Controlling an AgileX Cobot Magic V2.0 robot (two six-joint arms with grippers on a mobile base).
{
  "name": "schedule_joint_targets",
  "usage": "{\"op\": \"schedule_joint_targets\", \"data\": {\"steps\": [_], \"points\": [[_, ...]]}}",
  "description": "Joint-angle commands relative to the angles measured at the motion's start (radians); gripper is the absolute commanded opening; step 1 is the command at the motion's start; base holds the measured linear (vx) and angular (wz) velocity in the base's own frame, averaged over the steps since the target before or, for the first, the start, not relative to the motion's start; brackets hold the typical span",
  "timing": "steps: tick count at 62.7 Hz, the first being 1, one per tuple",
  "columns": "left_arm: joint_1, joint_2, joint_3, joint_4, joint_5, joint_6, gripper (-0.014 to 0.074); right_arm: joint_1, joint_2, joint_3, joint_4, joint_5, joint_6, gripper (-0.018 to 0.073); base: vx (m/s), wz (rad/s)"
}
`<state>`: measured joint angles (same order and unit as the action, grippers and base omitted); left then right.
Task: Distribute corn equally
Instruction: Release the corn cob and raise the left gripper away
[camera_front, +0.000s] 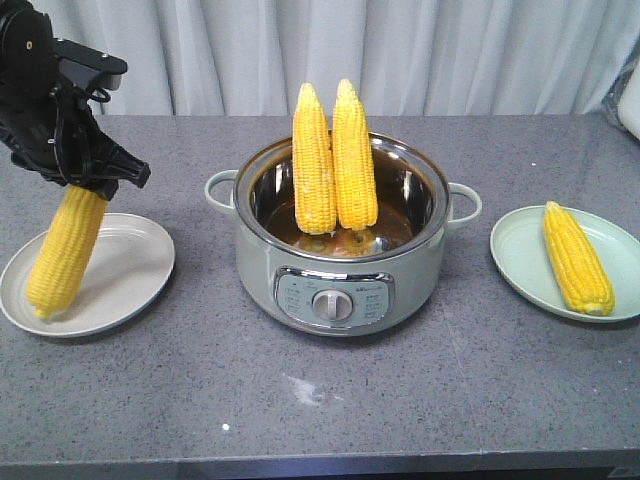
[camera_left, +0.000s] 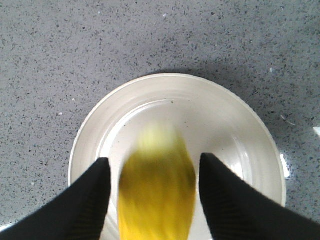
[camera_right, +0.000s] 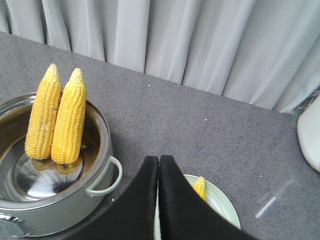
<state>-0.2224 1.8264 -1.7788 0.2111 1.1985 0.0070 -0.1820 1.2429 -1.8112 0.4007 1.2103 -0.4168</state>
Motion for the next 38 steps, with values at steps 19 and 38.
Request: {"op": "schedule_joint_targets", "data": {"steps": [19, 38], "points": [[0.001, -0.049, -0.024, 0.008, -0.032, -0.037, 0.0453, -0.006, -0.015, -0.021, 0.019, -0.059, -0.004, -0.0008, 0.00, 0.00], [0.001, -0.074, -0.027, -0.027, -0.036, -0.041, 0.0453, -0.006, -0.015, -0.021, 0.019, -0.059, -0.004, -0.0008, 0.00, 0.00]]}}
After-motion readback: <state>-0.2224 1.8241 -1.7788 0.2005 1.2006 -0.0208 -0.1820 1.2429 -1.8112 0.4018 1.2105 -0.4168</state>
